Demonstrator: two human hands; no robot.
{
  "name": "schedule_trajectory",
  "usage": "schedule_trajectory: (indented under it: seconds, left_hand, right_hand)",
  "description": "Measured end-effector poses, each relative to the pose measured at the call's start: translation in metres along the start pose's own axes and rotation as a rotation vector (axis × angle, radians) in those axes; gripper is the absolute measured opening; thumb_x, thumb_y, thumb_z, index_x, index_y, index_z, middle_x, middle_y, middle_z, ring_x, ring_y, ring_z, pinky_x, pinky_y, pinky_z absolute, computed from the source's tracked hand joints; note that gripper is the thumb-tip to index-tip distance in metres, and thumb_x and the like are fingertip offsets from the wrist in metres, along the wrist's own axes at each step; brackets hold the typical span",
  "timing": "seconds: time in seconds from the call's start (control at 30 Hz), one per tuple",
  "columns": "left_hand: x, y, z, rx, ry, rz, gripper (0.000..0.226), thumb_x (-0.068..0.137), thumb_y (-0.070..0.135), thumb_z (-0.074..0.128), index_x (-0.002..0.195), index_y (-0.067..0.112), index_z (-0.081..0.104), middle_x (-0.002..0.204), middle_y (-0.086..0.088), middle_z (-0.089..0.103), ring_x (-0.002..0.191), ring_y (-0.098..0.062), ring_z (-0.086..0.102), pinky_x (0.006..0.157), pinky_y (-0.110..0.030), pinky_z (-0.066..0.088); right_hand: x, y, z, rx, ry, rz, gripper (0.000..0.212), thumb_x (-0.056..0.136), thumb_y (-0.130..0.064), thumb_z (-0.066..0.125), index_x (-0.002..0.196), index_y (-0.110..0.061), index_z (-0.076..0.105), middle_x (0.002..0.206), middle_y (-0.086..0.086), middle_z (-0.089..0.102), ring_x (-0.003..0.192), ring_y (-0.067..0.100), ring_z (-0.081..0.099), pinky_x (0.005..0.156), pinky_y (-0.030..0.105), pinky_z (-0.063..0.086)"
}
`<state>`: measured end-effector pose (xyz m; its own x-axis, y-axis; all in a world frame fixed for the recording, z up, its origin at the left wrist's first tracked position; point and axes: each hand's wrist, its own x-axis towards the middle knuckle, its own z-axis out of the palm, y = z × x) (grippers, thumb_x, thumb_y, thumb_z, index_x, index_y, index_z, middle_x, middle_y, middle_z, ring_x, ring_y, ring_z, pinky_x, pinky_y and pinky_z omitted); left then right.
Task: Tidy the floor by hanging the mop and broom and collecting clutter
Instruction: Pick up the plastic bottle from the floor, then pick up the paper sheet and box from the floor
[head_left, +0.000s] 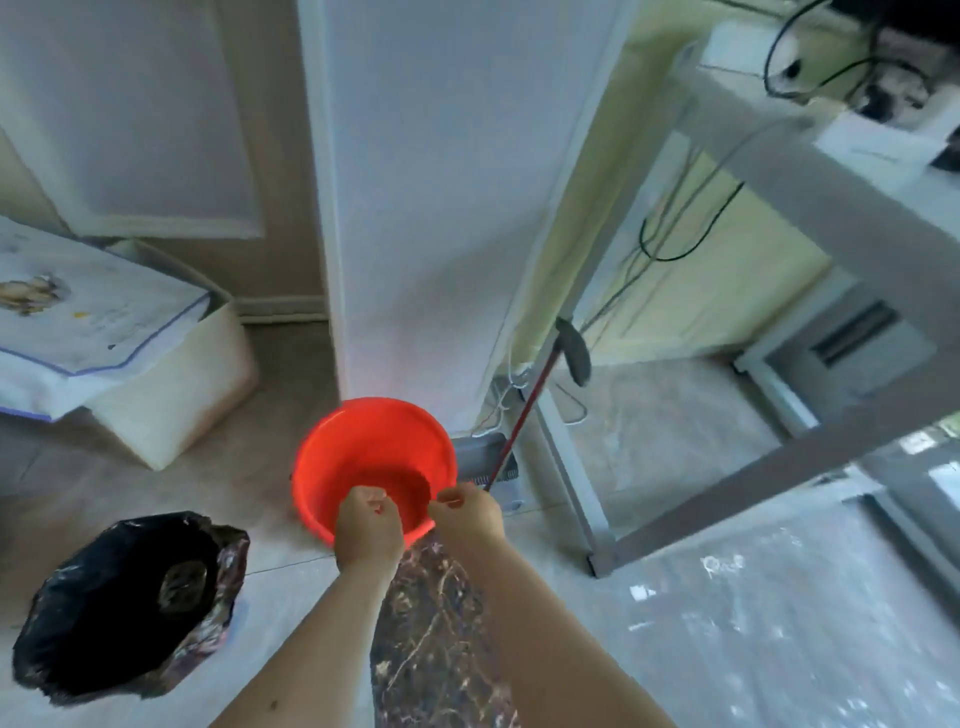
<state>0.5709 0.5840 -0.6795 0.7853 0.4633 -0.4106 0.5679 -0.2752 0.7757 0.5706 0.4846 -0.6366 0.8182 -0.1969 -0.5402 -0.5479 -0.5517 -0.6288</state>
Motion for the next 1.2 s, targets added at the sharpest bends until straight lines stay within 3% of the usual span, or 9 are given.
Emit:
schedule_trajectory:
  seconds: [0.13,0.2,0.27,0.37,0.57,0.73,0.83,0.93,1.2]
  left_hand:
    - [-0.081,0.017,0.055,0.066,-0.129,0.153,0.016,0.086,-0.005,0.051,0.078,-0.001,0.065,0.096,-0.033,0.064,0.096,-0.039,0.062,0.080,-0.040,0.043]
    - [-0.122,0.021,0.080,0.090,-0.177,0.191,0.018,0.085,-0.005,0.052,0.070,-0.002,0.063,0.087,-0.033,0.062,0.088,-0.037,0.061,0.073,-0.039,0.040]
    - [-0.178,0.025,0.110,0.106,-0.246,0.188,0.015,0.087,0.000,0.052,0.088,-0.005,0.066,0.100,-0.029,0.066,0.097,-0.037,0.063,0.079,-0.038,0.045]
    - [-0.267,0.032,0.155,0.161,-0.374,0.228,0.023,0.090,0.008,0.049,0.106,0.002,0.064,0.115,-0.019,0.065,0.107,-0.034,0.060,0.082,-0.032,0.044]
    - [-0.432,0.034,0.230,0.266,-0.567,0.393,0.025,0.093,0.013,0.046,0.109,0.004,0.062,0.116,-0.016,0.065,0.107,-0.033,0.060,0.087,-0.034,0.048]
    - [-0.583,-0.003,0.276,0.341,-0.795,0.516,0.023,0.092,0.011,0.049,0.106,0.002,0.064,0.115,-0.017,0.066,0.104,-0.032,0.061,0.083,-0.031,0.047]
    - [-0.659,-0.031,0.295,0.419,-0.916,0.587,0.023,0.091,0.010,0.048,0.105,0.002,0.064,0.113,-0.016,0.066,0.098,-0.031,0.060,0.076,-0.026,0.040]
    - [-0.723,-0.066,0.309,0.489,-1.027,0.642,0.022,0.093,0.012,0.046,0.108,0.005,0.061,0.114,-0.013,0.064,0.087,-0.025,0.053,0.076,-0.027,0.041]
    - [-0.861,-0.189,0.306,0.681,-1.400,0.768,0.023,0.091,0.012,0.046,0.108,0.005,0.061,0.112,-0.014,0.064,0.100,-0.031,0.060,0.085,-0.037,0.052]
  right_hand:
    - [-0.041,0.077,-0.076,0.116,0.114,0.081,0.027,0.086,-0.016,0.056,0.105,-0.002,0.070,0.096,0.016,0.071,0.093,0.028,0.066,0.079,0.028,0.049]
    - [-0.068,0.113,-0.108,0.194,0.145,0.125,0.027,0.086,-0.013,0.056,0.103,0.004,0.068,0.081,0.009,0.058,0.076,0.019,0.053,0.068,0.024,0.041]
    - [-0.102,0.160,-0.148,0.256,0.205,0.167,0.024,0.085,-0.010,0.053,0.094,0.009,0.065,0.075,0.009,0.046,0.073,0.017,0.042,0.062,0.025,0.033]
    - [-0.156,0.226,-0.207,0.341,0.293,0.236,0.019,0.087,-0.014,0.051,0.096,-0.005,0.064,0.074,0.004,0.053,0.073,0.020,0.046,0.052,0.022,0.034]
    - [-0.254,0.343,-0.293,0.513,0.525,0.320,0.032,0.084,-0.009,0.050,0.106,0.013,0.060,0.073,0.009,0.048,0.073,0.017,0.046,0.061,0.025,0.035]
    - [-0.356,0.462,-0.335,0.639,0.712,0.457,0.027,0.087,-0.014,0.053,0.108,-0.004,0.067,0.090,0.006,0.061,0.096,0.027,0.066,0.074,0.031,0.049]
    - [-0.415,0.526,-0.345,0.716,0.843,0.535,0.027,0.087,-0.014,0.054,0.108,-0.002,0.066,0.096,0.010,0.064,0.107,0.030,0.065,0.088,0.034,0.051]
    - [-0.469,0.576,-0.343,0.813,0.929,0.612,0.028,0.087,-0.015,0.054,0.110,-0.004,0.066,0.100,0.010,0.065,0.108,0.029,0.065,0.078,0.030,0.048]
    - [-0.599,0.691,-0.284,1.006,1.151,0.866,0.027,0.085,-0.011,0.053,0.106,-0.004,0.068,0.094,0.009,0.063,0.094,0.025,0.063,0.075,0.025,0.043]
